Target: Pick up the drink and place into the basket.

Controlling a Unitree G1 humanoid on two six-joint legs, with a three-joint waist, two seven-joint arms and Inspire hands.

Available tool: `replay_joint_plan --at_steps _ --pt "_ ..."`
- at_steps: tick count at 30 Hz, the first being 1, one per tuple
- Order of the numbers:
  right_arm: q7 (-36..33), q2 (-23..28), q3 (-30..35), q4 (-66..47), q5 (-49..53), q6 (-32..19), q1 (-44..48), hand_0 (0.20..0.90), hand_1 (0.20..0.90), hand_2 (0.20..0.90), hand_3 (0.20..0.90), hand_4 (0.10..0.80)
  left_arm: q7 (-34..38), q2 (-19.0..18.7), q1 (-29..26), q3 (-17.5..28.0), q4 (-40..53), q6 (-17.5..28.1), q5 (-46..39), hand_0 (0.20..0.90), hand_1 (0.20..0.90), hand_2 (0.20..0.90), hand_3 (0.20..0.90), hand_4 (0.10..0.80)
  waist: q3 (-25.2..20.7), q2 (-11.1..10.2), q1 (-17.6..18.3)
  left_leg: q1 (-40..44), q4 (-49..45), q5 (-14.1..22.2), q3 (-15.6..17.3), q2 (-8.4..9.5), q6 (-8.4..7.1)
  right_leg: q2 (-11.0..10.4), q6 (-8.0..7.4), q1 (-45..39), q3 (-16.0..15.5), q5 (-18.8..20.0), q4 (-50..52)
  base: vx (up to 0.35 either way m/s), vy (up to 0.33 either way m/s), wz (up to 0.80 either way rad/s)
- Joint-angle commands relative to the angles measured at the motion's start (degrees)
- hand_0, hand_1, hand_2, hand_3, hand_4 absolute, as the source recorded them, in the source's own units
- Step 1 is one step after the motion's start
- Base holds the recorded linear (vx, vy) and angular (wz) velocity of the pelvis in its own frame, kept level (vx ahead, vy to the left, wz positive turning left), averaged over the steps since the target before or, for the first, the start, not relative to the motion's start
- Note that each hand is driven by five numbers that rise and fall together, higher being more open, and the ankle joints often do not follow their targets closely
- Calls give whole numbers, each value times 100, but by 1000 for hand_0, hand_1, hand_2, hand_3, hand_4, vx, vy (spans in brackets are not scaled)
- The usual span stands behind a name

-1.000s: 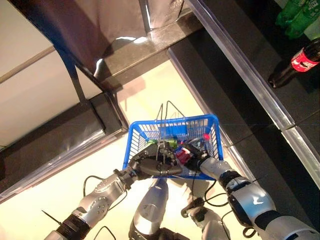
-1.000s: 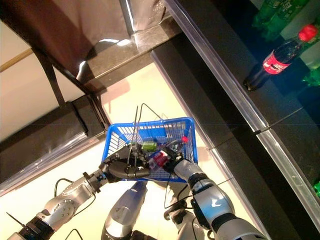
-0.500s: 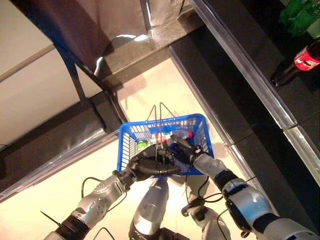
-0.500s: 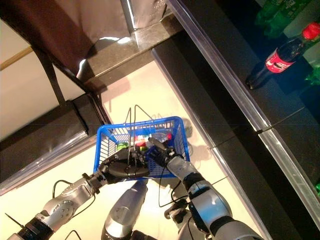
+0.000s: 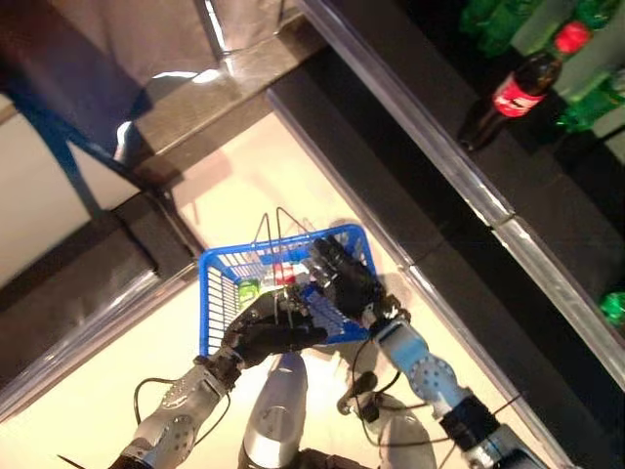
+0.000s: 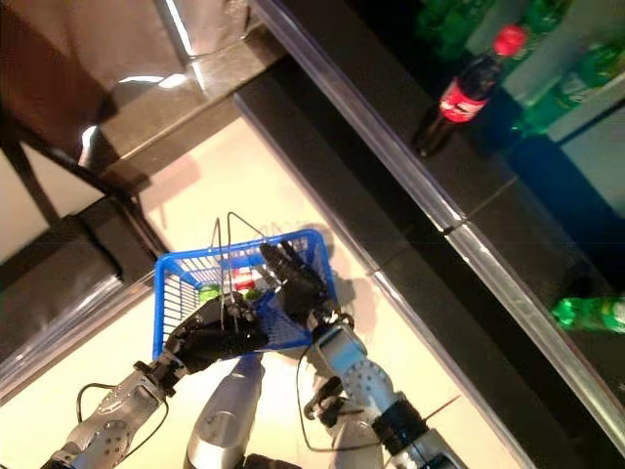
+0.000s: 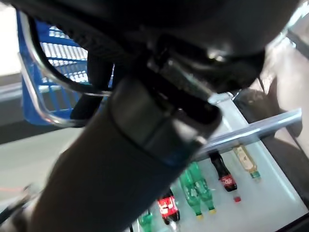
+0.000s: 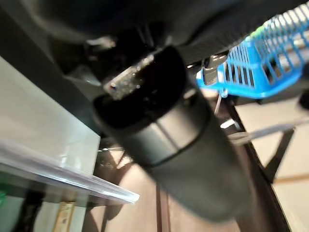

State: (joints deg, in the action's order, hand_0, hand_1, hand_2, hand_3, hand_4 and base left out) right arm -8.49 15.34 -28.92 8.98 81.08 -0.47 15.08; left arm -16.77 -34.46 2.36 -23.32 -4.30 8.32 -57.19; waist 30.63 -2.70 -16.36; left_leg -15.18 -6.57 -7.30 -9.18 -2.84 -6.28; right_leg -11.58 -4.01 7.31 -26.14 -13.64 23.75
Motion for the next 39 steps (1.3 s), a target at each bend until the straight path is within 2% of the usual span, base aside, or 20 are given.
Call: replay_joint_plan --at_steps 1,7,11,14,17,20,23,24,29,36,37,38,39 --pt "629 244 38 -728 -211 -155 194 900 900 900 900 800 -474 530 -290 254 1702 1718 174 300 300 300 200 100 -504 184 68 386 131 319 426 200 552 183 74 138 113 909 -329 17 -47 -11" --pt "1145 584 55 -1488 -448 -69 -358 900 900 900 900 800 252 672 -41 424 1093 1774 643 300 300 300 200 100 -775 -15 264 706 293 348 627 78 512 307 3 -145 289 939 -619 44 -49 -20" --pt "1524 765 186 -1860 -711 69 -915 900 900 900 900 800 918 910 181 647 205 1766 922 300 300 300 200 100 -1102 -152 493 1001 479 328 818 -24 456 417 -68 -371 540 997 -912 53 -32 -19" --pt "1735 855 395 -1949 -1083 198 -1458 900 900 900 900 800 1258 1119 426 864 -387 1820 1134 300 300 300 200 100 -1355 -192 679 1191 610 312 988 -107 410 474 -119 -508 740 1045 -1127 53 7 -26" --pt "1903 880 506 -1938 -1244 236 -1677 900 900 900 900 800 1436 1207 547 960 -604 1818 1199 300 300 300 200 100 -1474 -198 759 1228 655 292 1053 -149 387 483 -137 -553 803 1088 -1237 28 5 -36" --pt "2009 788 879 -1595 -1835 363 -2282 900 900 900 900 800 1712 1499 846 1372 -1532 1616 981 300 300 300 200 100 -1850 -183 1026 1453 871 216 1300 -278 293 449 -220 -753 1031 1202 -1528 54 11 -39" --pt "2020 739 985 -1384 -2022 405 -2424 900 900 900 900 800 1663 1591 891 1498 -1880 1596 871 300 300 300 200 100 -1948 -170 1100 1522 936 198 1386 -316 264 435 -235 -816 1096 1220 -1620 49 14 -35" --pt "1980 641 1124 -1001 -2244 473 -2581 900 900 900 900 800 1628 1728 918 1677 -2377 1562 782 300 300 300 200 100 -2071 -146 1200 1620 1007 188 1490 -372 220 407 -257 -907 1168 1239 -1725 65 10 -27" --pt "1681 400 1334 180 -3024 446 -2783 900 900 900 900 800 1681 2014 879 2044 -3402 1336 657 300 300 300 200 100 -2307 -115 1365 1809 1080 252 1663 -439 150 347 -276 -1115 1228 1248 -1907 67 3 -21" --pt "1171 20 1511 1990 -3636 584 -2634 900 900 900 900 800 1691 2210 728 2314 -4287 1256 404 300 300 300 200 100 -2487 -56 1392 1960 1141 340 1732 -435 112 172 -351 -1338 1122 1351 -2132 45 19 -5" --pt "1171 20 1511 1990 -3636 584 -2634 900 900 900 900 800 1691 2210 728 2314 -4287 1256 404 300 300 300 200 100 -2487 -56 1392 1960 1141 340 1732 -435 112 172 -351 -1338 1122 1351 -2132 51 41 -12" --pt "1054 -166 1609 2621 -3753 628 -2527 900 900 900 900 800 1640 2249 660 2443 -4560 1223 254 300 300 300 200 100 -2521 -38 1370 1994 1142 366 1765 -428 114 86 -400 -1390 1057 1405 -2196 51 31 -14" --pt "1159 -252 1700 3350 -4061 421 -2407 900 900 900 900 800 1550 2259 597 2518 -4832 1247 208 300 300 300 200 100 -2554 -23 1344 2018 1138 390 1807 -423 113 25 -430 -1428 993 1439 -2236 69 41 -18"
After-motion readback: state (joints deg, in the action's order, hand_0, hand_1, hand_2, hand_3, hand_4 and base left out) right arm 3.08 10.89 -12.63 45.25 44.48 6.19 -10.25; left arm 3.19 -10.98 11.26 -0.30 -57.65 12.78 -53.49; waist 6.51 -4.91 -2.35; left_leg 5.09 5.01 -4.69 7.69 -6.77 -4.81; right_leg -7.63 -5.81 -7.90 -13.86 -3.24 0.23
